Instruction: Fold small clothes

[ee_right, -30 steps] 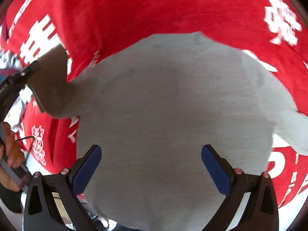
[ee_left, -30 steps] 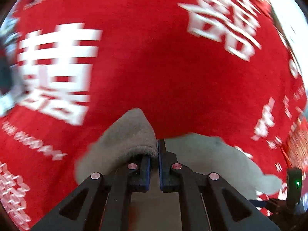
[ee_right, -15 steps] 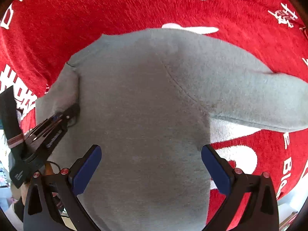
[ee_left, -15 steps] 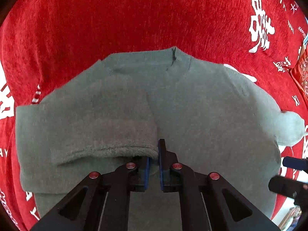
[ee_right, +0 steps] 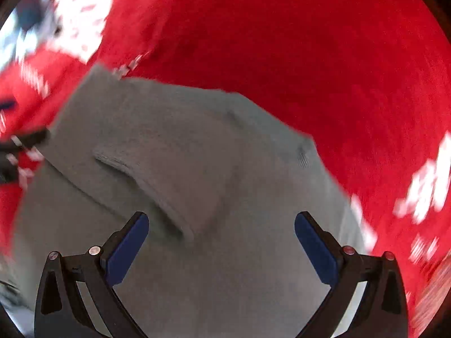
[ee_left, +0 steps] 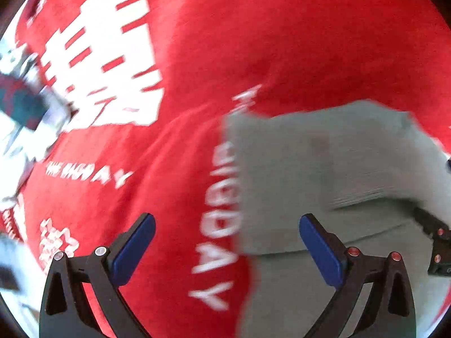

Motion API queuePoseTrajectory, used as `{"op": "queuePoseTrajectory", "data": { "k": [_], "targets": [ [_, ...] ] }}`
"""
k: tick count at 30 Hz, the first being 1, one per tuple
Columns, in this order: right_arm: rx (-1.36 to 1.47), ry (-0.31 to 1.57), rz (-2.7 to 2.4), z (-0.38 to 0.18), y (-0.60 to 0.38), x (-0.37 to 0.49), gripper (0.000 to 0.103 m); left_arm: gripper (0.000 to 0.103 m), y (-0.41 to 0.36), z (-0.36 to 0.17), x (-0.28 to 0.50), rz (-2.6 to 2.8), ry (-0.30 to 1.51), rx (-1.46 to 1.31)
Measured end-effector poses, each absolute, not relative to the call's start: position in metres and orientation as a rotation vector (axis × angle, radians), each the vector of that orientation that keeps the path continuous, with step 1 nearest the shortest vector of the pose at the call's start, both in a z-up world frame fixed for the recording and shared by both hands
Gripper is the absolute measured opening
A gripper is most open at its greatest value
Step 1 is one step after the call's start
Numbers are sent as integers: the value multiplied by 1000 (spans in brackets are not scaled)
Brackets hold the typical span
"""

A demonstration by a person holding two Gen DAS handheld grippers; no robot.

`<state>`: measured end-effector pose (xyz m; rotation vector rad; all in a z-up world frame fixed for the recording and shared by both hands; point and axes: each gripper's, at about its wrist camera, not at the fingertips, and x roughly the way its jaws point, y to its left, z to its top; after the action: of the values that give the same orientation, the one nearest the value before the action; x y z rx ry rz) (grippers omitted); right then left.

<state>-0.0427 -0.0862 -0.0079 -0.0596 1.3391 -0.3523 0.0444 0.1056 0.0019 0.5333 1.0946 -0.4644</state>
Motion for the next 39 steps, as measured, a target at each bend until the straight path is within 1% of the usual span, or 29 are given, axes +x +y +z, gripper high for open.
{"op": "queuePoseTrajectory", "data": {
  "k": [2, 3, 5, 6, 7, 10, 11, 13, 14, 16, 17, 18, 20, 21, 23, 24, 26, 27, 28, 31, 34, 37, 39],
  "targets": [
    [-194, 1338, -356, -22, -73, -24, 102, 102, 115, -12, 35, -454, 1103, 566],
    [-238, 1334, -373, -25, -70, -17, 95, 102, 119, -16, 29, -464, 1098, 595],
    [-263, 1321, -409, -26, -72, -11, 55, 102, 117, -26, 15, -488, 1097, 653],
    [-204, 1323, -409, -23, -78, -10, 2, 102, 113, -31, 8, -505, 1092, 677],
    [-124, 1316, -415, -18, -86, -12, 7, 102, 110, -34, 5, -502, 1076, 688],
    [197, 1201, -489, 13, -123, -39, 7, 102, 105, -36, 12, -422, 1030, 657],
    [378, 1143, -516, 22, -143, -61, 7, 102, 107, -34, 20, -398, 1040, 627],
    [643, 1073, -564, 24, -169, -95, 7, 102, 111, -33, 28, -379, 1065, 570],
    [787, 1043, -587, 18, -182, -117, 7, 102, 113, -33, 32, -377, 1064, 563],
    [969, 1013, -631, 1, -195, -150, 7, 102, 111, -34, 33, -387, 1051, 588],
    [1039, 1008, -648, -10, -199, -164, 7, 102, 110, -34, 31, -396, 1041, 605],
    [1097, 1006, -651, -19, -201, -175, 13, 102, 110, -34, 34, -403, 1039, 613],
    [1204, 990, -661, -32, -206, -197, 13, 102, 114, -36, 39, -425, 1051, 631],
    [1250, 947, -648, -33, -207, -208, 14, 102, 117, -34, 37, -440, 1063, 642],
    [1303, 906, -671, -31, -214, -225, 23, 102, 125, -32, 36, -448, 1080, 672],
    [1321, 884, -687, -29, -218, -233, 32, 102, 130, -29, 34, -455, 1088, 684],
    [1347, 872, -711, -28, -225, -239, 33, 102, 141, -20, 34, -453, 1102, 677],
    [1349, 885, -715, -26, -229, -243, 27, 102, 143, -17, 37, -446, 1104, 666],
    [1329, 905, -715, -26, -235, -243, 7, 102, 143, -11, 42, -432, 1102, 644],
    [1167, 962, -698, -8, -238, -228, 8, 102, 133, -2, 57, -416, 1086, 578],
    [990, 1028, -691, 6, -231, -219, 7, 102, 110, -6, 68, -440, 1086, 544],
    [955, 1091, -711, -6, -229, -220, 8, 102, 90, -23, 67, -449, 1087, 580],
    [937, 1133, -738, -14, -229, -227, 8, 102, 83, -36, 68, -445, 1119, 595]
  ]
}}
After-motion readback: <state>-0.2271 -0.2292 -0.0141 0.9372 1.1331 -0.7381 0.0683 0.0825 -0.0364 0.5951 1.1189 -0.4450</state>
